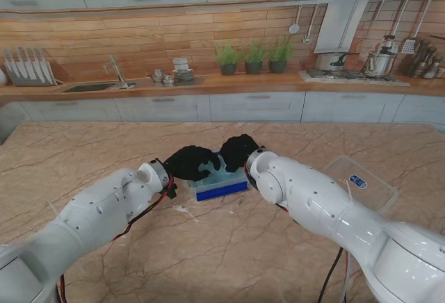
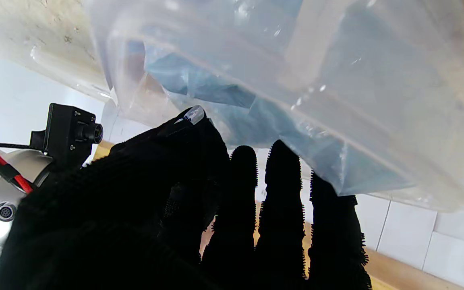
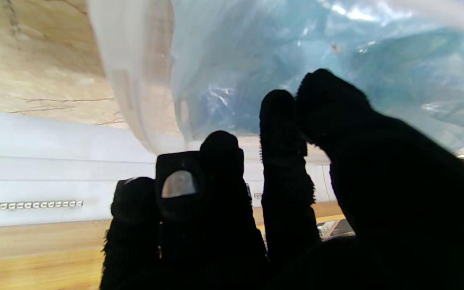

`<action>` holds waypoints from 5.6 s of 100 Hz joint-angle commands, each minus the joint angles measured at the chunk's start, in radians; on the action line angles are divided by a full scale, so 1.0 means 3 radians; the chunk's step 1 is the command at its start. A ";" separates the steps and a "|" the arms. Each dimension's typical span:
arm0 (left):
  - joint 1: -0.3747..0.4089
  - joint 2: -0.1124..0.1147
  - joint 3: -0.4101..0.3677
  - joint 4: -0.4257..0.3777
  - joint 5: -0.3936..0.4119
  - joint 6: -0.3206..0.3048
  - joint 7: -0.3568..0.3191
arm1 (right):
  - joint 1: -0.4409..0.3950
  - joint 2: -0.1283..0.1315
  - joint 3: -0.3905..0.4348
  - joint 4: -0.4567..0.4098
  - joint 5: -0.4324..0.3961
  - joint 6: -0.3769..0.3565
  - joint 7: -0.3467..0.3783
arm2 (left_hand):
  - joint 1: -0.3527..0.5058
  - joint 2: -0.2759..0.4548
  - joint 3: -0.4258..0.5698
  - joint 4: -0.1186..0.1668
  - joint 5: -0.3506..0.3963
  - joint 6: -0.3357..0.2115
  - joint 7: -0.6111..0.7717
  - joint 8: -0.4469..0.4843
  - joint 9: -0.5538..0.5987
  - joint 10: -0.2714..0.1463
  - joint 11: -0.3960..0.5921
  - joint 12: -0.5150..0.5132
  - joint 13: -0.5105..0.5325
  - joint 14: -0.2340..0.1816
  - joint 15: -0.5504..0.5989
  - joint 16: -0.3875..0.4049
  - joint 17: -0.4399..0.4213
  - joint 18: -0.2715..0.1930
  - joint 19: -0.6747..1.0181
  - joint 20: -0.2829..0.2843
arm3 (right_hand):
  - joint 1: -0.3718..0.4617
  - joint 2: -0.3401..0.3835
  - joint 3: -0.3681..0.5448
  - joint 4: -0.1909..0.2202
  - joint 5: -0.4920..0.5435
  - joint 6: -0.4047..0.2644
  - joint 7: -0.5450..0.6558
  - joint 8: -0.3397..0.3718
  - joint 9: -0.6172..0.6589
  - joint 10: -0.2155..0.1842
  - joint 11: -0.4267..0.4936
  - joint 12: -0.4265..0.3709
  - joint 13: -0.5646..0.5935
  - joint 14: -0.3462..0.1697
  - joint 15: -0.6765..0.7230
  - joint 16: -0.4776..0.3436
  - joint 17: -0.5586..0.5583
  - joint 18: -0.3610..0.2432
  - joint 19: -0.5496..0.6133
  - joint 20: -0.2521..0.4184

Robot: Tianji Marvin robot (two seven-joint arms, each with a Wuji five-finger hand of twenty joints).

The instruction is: Fold the bubble film and place it into the plastic crate

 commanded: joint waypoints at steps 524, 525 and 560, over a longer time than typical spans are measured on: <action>0.2657 0.0454 -0.1631 -0.3337 0.0016 0.2187 -0.1010 | -0.2985 0.0879 0.3588 -0.2958 -0.1490 -0.0535 0.1212 | 0.0115 0.2136 -0.3125 0.0230 0.0565 0.0531 -0.0478 0.0142 0.0956 0.0555 0.0124 0.0280 0.0353 0.0907 0.0638 0.0219 -0.0007 0.0742 0.0814 0.0808 | -0.0582 0.1705 -0.1667 0.0464 -0.0841 0.0160 -0.1517 0.1335 -0.0641 0.0424 -0.1372 -0.1134 -0.0676 0.0428 -0.2101 -0.1323 -0.0246 0.0188 -0.1706 -0.0591; 0.2650 0.0453 -0.1621 -0.3335 0.0008 0.2201 -0.1012 | -0.3002 0.0878 0.3602 -0.2966 -0.1493 -0.0511 0.1215 | 0.0107 0.2146 -0.3128 0.0229 0.0565 0.0538 -0.0470 0.0145 0.0961 0.0563 0.0140 0.0287 0.0359 0.0916 0.0661 0.0221 0.0003 0.0756 0.0820 0.0816 | -0.0582 0.1713 -0.1673 0.0465 -0.0819 0.0164 -0.1511 0.1340 -0.0620 0.0434 -0.1355 -0.1127 -0.0660 0.0438 -0.2071 -0.1312 -0.0236 0.0185 -0.1667 -0.0575; 0.2475 0.0448 -0.1352 -0.3363 -0.0122 0.2643 -0.1152 | -0.3775 0.0841 0.4053 -0.3442 -0.1585 0.0271 0.1626 | -0.0063 0.2289 -0.3141 0.0238 0.0647 0.0630 -0.0105 0.0235 0.1416 0.0568 0.0747 0.0628 0.0969 0.1017 0.1343 0.0336 0.0699 0.0924 0.1262 0.1031 | -0.0492 0.2092 -0.1985 0.0468 -0.0295 0.0397 -0.1400 0.1656 -0.0161 0.0665 -0.0887 -0.0916 -0.0192 0.0613 -0.1318 -0.1095 0.0000 0.0250 -0.0707 -0.0370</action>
